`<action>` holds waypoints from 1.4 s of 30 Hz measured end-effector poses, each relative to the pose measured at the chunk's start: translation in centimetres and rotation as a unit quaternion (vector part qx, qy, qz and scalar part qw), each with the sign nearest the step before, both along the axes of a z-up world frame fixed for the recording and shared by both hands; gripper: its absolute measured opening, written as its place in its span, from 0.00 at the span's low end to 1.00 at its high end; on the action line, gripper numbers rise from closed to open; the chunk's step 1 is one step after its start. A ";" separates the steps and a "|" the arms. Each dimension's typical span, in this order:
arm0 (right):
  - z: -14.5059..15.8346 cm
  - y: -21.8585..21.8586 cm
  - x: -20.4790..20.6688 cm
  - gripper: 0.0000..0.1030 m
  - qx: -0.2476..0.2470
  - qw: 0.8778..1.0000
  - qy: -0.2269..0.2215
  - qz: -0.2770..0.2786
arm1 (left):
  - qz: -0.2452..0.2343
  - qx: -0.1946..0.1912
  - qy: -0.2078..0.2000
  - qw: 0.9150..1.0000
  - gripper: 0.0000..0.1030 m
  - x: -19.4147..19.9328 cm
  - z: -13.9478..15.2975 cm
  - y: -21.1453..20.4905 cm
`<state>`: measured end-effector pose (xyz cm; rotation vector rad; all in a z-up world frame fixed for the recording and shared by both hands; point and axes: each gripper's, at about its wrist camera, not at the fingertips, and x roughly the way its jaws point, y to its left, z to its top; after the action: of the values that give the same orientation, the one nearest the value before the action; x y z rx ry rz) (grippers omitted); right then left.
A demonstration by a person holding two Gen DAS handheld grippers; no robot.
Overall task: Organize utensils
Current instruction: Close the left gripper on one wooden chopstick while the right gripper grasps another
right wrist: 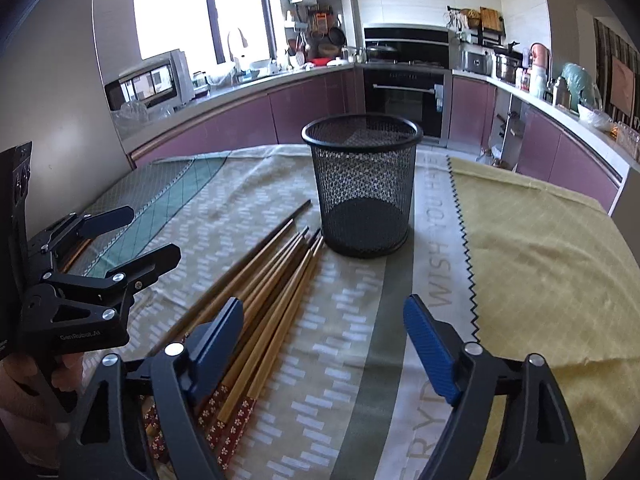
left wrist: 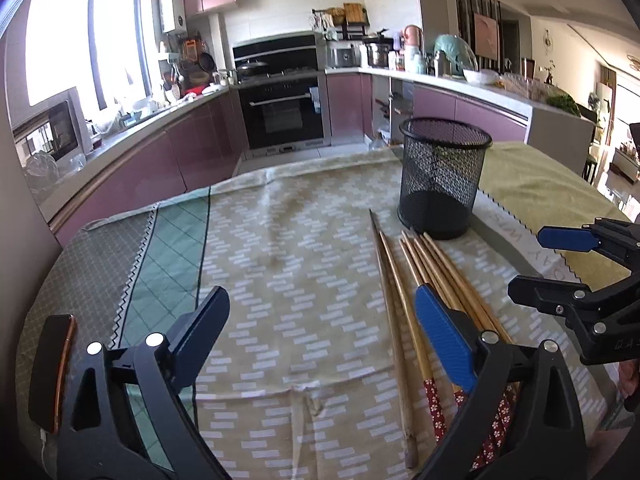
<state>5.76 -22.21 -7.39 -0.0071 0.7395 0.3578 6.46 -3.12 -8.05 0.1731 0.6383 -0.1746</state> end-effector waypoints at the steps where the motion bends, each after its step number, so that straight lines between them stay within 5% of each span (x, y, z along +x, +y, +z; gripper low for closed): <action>1: -0.4 0.0 0.2 0.68 0.000 1.000 0.010 0.002 | -0.004 -0.003 0.010 1.000 0.86 0.3 -0.3 0.0; 9: -1.7 0.8 0.7 0.56 -0.013 0.998 0.052 0.019 | -0.023 0.008 0.077 0.997 0.71 2.3 -2.3 -0.7; 22: -2.2 1.1 1.5 0.37 -0.042 0.996 0.076 0.029 | -0.045 0.009 0.123 0.991 0.60 3.9 -3.4 -1.6; 31: -2.2 2.1 2.5 0.25 -0.059 0.994 0.078 0.041 | -0.055 -0.009 0.129 0.990 0.38 4.9 -3.4 -2.2; 36: -2.1 1.8 3.3 0.08 -0.027 0.994 0.093 0.048 | -0.057 -0.036 0.141 0.988 0.09 5.7 -3.3 -2.3; 42: -2.1 1.4 3.4 0.06 -0.005 0.995 0.093 0.042 | -0.041 -0.065 0.146 0.986 0.07 5.8 -3.4 -1.7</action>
<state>9.18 -20.83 -9.44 -0.0139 0.9271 0.4401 12.27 -4.81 -11.41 0.0471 0.9089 -0.3243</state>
